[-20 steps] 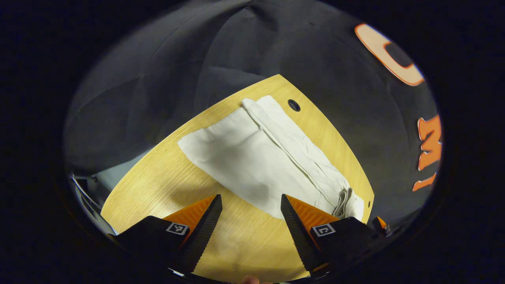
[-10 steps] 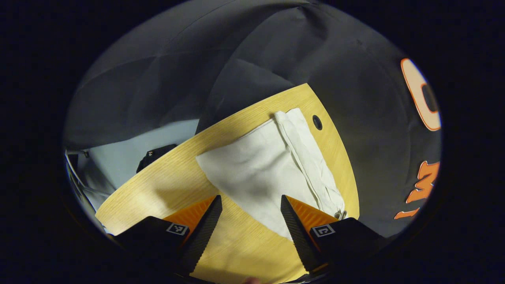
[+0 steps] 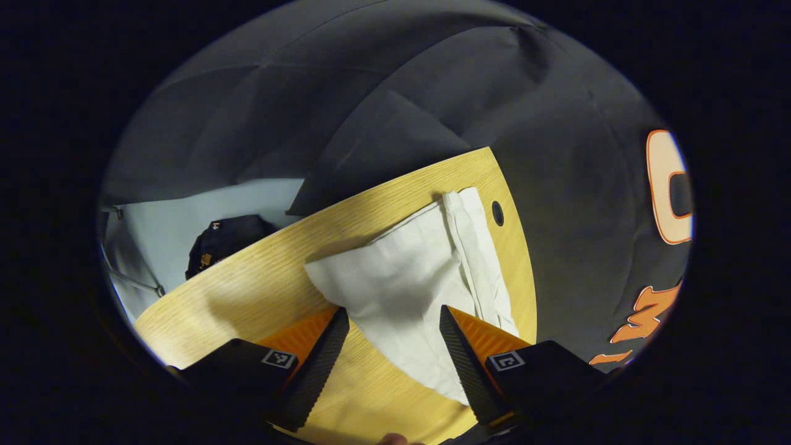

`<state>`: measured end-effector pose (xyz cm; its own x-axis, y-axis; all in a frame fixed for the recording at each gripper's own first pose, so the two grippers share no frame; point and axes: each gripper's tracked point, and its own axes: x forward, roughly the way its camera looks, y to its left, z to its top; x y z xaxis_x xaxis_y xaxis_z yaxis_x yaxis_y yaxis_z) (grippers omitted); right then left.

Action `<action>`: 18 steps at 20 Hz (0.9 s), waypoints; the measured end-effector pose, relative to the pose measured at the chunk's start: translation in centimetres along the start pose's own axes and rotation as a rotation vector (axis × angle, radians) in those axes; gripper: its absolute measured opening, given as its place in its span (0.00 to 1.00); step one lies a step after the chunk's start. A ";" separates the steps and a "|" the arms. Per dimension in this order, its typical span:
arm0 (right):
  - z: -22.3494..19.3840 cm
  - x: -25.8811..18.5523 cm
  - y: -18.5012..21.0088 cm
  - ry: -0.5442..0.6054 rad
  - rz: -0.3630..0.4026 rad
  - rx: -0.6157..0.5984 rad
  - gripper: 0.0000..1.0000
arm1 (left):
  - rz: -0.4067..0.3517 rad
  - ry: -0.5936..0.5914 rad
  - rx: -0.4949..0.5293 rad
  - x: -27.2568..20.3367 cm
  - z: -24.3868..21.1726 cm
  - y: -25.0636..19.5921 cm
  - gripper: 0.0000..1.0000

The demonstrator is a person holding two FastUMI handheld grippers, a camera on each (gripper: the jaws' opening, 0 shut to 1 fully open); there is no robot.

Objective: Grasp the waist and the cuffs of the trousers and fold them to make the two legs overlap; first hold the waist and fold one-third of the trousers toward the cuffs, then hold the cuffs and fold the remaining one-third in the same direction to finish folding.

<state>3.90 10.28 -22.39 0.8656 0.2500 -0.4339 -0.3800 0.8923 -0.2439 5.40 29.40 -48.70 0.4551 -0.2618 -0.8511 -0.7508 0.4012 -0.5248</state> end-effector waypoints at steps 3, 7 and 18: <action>0.0 0.1 -0.5 0.004 -0.011 0.015 0.98 | -0.070 -0.040 -0.030 0.9 0.8 -1.5 0.94; -0.2 0.1 -0.7 0.006 -0.009 0.020 0.98 | -0.066 -0.074 -0.062 1.5 1.2 -1.4 0.92; -2.2 -1.0 -2.9 0.024 -0.017 0.044 0.98 | 0.003 -0.080 -0.074 2.2 0.4 -0.2 0.10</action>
<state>3.46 6.60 -23.18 0.8637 0.2260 -0.4505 -0.3500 0.9121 -0.2134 6.79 29.08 -50.48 0.4872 -0.1886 -0.8527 -0.7843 0.3350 -0.5222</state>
